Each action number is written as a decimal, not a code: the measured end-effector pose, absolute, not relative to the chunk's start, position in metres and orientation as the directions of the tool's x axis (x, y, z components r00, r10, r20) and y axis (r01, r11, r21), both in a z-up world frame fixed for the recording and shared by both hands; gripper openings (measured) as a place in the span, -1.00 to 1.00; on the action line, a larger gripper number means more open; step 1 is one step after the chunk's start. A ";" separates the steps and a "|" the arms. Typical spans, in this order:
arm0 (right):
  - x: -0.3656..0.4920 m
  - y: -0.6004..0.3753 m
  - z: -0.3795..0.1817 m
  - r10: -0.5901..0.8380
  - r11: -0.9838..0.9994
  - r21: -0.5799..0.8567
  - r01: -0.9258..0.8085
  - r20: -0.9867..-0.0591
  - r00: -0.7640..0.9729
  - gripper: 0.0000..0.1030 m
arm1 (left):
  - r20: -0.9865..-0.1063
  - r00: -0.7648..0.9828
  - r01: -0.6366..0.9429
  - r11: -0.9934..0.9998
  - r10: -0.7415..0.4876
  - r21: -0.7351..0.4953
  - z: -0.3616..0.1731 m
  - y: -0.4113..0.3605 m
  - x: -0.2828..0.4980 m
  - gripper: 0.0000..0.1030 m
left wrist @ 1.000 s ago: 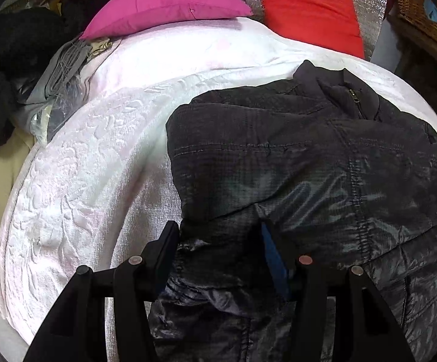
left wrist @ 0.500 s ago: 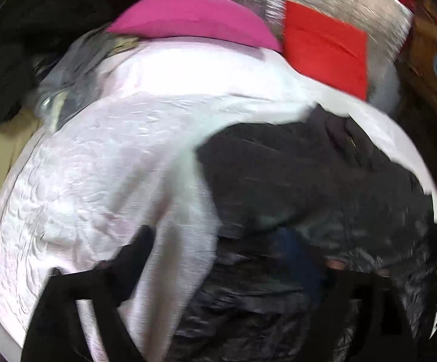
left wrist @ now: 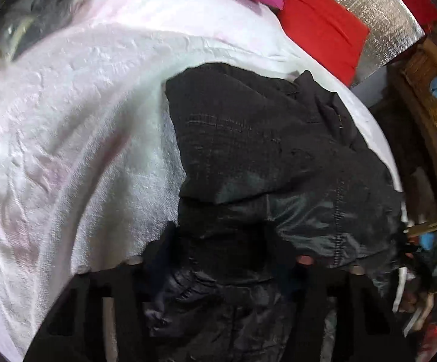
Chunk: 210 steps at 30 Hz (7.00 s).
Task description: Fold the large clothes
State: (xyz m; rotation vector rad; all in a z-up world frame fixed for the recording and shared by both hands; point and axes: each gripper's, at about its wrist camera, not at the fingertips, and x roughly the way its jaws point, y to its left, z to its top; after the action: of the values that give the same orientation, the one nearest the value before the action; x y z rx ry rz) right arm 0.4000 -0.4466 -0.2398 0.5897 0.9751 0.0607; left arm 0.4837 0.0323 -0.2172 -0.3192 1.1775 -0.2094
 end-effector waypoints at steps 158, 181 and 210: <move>0.071 -0.375 -0.166 0.523 0.828 0.540 -0.152 -0.645 0.558 -0.79 | -0.700 0.366 0.155 0.782 -0.613 -0.604 -0.144 0.101 0.110 -0.83; 0.157 -0.420 -0.087 0.479 0.792 0.601 -0.108 -0.502 0.720 -0.83 | -0.569 0.503 0.161 0.717 -0.651 -0.678 -0.068 0.126 0.227 -0.83; 0.485 -0.467 -0.089 0.354 0.794 0.607 0.030 -0.502 0.789 -0.84 | -0.595 0.527 0.111 0.744 -0.606 -0.659 -0.064 0.074 0.556 -0.83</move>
State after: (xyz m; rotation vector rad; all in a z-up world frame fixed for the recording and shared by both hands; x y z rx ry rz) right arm 0.4854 -0.4667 -0.0887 0.6386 0.6472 0.1880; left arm 0.5561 0.0743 -0.0639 -0.6045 0.9245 -0.4612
